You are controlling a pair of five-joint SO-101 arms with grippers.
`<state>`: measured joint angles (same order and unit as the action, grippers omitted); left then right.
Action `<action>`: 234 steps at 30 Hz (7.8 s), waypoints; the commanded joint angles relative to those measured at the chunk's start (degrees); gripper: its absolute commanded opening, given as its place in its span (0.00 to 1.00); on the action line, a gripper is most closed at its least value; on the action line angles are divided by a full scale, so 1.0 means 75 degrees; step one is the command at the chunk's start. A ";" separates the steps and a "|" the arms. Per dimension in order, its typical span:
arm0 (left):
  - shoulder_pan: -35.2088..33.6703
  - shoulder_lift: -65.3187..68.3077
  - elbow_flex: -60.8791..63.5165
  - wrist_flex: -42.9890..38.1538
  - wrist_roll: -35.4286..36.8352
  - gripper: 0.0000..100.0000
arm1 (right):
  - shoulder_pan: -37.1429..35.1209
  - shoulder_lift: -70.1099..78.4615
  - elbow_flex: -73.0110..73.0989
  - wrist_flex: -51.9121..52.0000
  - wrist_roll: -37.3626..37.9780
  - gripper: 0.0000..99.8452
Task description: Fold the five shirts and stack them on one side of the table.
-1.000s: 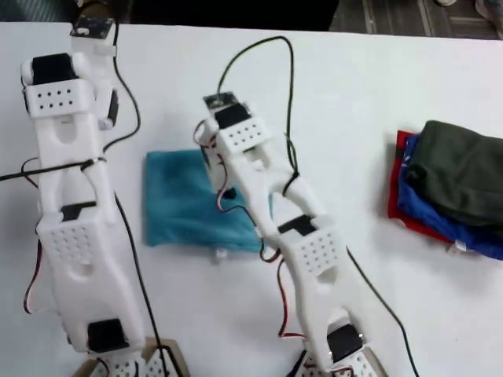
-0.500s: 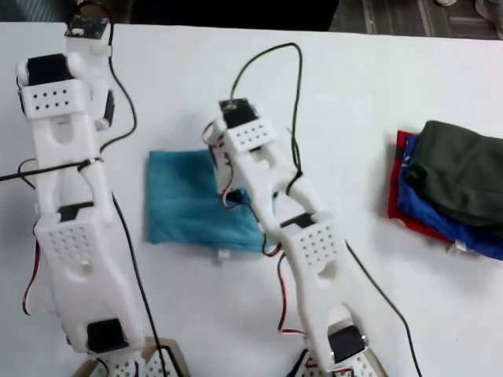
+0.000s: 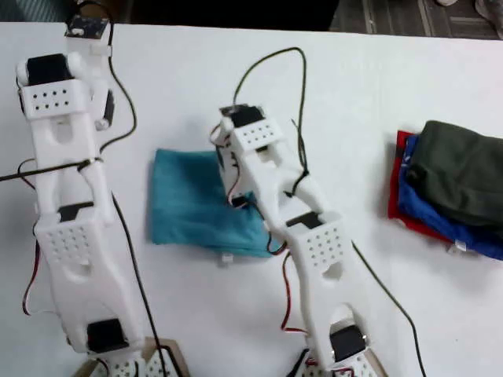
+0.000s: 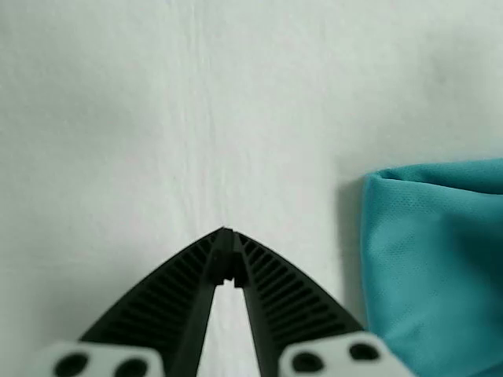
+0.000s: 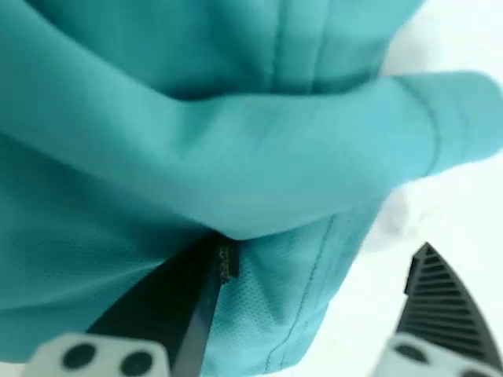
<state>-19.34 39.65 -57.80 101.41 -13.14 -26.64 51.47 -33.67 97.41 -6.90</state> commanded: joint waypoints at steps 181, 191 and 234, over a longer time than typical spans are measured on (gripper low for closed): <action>-0.0387 -0.0551 0.0697 -0.0844 -0.0164 0.03 | 0.9114 -0.3089 -0.4185 -0.1436 0.4759 0.18; -0.0422 -0.0610 0.0674 -0.0844 -0.0176 0.03 | 0.6968 -0.2538 -0.4138 0.0064 0.4689 0.11; -0.0574 -0.9530 0.9465 -0.2403 -0.1840 0.03 | 0.2831 -1.3943 1.0456 -0.3311 0.3997 0.16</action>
<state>-23.47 -19.34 -5.05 90.33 -25.10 -4.22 -44.26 32.62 76.92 23.43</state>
